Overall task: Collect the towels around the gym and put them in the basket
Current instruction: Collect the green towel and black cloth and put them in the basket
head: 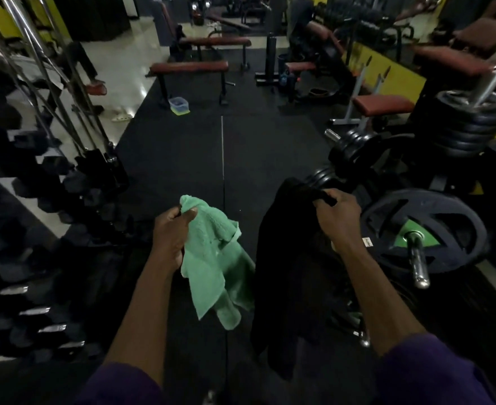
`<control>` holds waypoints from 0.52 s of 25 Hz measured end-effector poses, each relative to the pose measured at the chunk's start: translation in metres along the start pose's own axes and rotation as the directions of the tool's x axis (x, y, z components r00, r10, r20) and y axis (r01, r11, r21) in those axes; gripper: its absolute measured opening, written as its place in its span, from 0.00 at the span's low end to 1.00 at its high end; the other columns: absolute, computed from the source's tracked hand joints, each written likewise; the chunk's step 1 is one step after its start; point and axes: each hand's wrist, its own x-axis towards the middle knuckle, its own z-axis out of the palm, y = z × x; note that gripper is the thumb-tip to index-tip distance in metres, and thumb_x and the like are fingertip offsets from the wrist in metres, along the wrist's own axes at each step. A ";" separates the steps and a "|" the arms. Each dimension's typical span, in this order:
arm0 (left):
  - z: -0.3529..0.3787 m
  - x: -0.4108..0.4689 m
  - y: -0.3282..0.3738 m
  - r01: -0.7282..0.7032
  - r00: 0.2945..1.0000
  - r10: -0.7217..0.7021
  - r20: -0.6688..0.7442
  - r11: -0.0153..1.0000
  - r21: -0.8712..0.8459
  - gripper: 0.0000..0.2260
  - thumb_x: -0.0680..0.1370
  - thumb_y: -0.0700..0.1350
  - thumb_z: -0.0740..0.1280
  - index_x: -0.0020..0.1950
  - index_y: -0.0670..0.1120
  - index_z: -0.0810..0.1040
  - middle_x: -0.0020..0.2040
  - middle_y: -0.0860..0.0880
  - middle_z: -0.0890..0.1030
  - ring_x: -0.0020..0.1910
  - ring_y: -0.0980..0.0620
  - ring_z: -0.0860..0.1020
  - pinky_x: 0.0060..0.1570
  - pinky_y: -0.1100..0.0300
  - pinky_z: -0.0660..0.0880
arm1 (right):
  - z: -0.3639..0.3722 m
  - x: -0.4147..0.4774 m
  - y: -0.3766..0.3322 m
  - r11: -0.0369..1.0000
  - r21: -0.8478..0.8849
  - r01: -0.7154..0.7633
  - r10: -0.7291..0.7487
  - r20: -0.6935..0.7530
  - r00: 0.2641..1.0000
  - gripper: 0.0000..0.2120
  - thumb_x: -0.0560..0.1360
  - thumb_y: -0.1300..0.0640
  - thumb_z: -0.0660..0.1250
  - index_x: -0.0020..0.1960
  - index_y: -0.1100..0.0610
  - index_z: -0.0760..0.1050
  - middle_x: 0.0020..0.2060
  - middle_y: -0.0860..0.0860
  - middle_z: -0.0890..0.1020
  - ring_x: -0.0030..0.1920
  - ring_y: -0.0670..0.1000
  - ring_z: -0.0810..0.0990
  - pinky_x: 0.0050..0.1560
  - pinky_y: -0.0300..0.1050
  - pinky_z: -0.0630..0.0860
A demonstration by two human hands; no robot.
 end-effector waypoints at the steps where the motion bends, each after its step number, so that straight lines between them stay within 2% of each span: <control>1: 0.004 0.025 0.002 0.000 1.000 0.000 0.000 1.000 -0.004 0.02 0.75 0.43 0.72 0.43 0.47 0.85 0.44 0.44 0.87 0.41 0.48 0.86 0.35 0.58 0.80 | 0.012 0.021 -0.001 1.000 0.013 -0.006 0.006 -0.010 1.000 0.06 0.72 0.54 0.68 0.42 0.49 0.83 0.33 0.42 0.84 0.33 0.38 0.82 0.34 0.33 0.76; 4: 0.017 0.101 0.003 -0.004 1.000 0.004 0.013 1.000 0.008 0.02 0.75 0.45 0.73 0.44 0.47 0.85 0.48 0.42 0.86 0.46 0.45 0.85 0.41 0.51 0.83 | 0.048 0.080 -0.004 0.999 0.043 -0.008 0.010 -0.045 0.999 0.08 0.72 0.55 0.68 0.37 0.44 0.81 0.30 0.38 0.83 0.27 0.37 0.79 0.25 0.31 0.72; 6: 0.027 0.156 0.007 -0.002 0.999 0.001 0.032 1.000 0.027 0.03 0.75 0.45 0.72 0.43 0.48 0.85 0.49 0.40 0.85 0.48 0.42 0.84 0.50 0.44 0.82 | 0.077 0.124 -0.006 0.998 0.048 -0.036 0.039 -0.062 0.997 0.08 0.72 0.55 0.69 0.38 0.43 0.82 0.32 0.41 0.84 0.29 0.38 0.80 0.27 0.35 0.76; 10: 0.049 0.264 0.031 -0.002 0.998 -0.002 0.059 0.997 0.076 0.04 0.76 0.45 0.71 0.42 0.49 0.85 0.45 0.44 0.86 0.44 0.46 0.83 0.51 0.42 0.81 | 0.138 0.211 -0.024 0.994 0.065 -0.085 0.092 -0.114 0.989 0.07 0.72 0.54 0.70 0.39 0.44 0.82 0.35 0.42 0.85 0.38 0.43 0.84 0.38 0.38 0.80; 13: 0.065 0.339 0.049 -0.015 0.997 0.006 0.082 0.994 0.110 0.03 0.77 0.44 0.71 0.44 0.49 0.84 0.43 0.46 0.85 0.44 0.47 0.83 0.53 0.41 0.80 | 0.181 0.269 -0.037 0.987 0.122 -0.106 0.123 -0.147 0.981 0.08 0.73 0.57 0.70 0.40 0.44 0.82 0.36 0.42 0.86 0.38 0.41 0.85 0.36 0.36 0.80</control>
